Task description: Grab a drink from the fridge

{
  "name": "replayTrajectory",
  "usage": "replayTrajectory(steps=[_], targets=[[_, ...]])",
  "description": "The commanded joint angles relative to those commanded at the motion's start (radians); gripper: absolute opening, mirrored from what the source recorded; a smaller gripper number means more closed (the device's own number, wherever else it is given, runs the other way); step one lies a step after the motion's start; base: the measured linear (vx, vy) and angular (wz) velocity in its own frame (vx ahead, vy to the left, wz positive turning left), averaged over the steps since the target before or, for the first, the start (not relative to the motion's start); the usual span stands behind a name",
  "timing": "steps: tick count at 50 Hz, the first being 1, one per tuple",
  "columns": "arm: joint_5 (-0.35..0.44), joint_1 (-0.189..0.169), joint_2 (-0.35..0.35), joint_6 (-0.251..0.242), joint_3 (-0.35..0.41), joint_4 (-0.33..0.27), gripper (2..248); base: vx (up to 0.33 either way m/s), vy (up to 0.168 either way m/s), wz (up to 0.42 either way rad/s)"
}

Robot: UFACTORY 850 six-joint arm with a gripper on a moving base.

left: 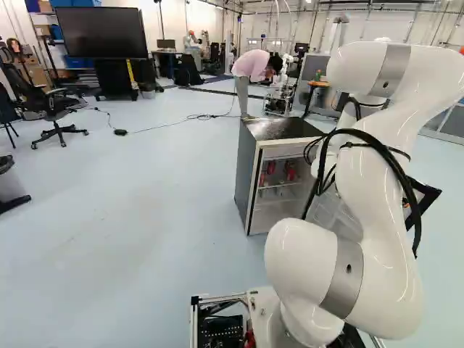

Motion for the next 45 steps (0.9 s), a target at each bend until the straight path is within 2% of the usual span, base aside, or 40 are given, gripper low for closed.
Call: replayTrajectory(steps=[7, 20, 45], targets=[[0.000, 0.003, 0.023, 0.000, 0.040, -0.019, 247, 0.000, 0.000, 0.000], [0.000, 0.010, 0.075, 0.000, 0.127, -0.104, 247, 0.000, 0.000, 0.000], [0.000, 0.035, 0.182, 0.000, 0.295, -0.355, 247, 0.000, 0.000, 0.000]])
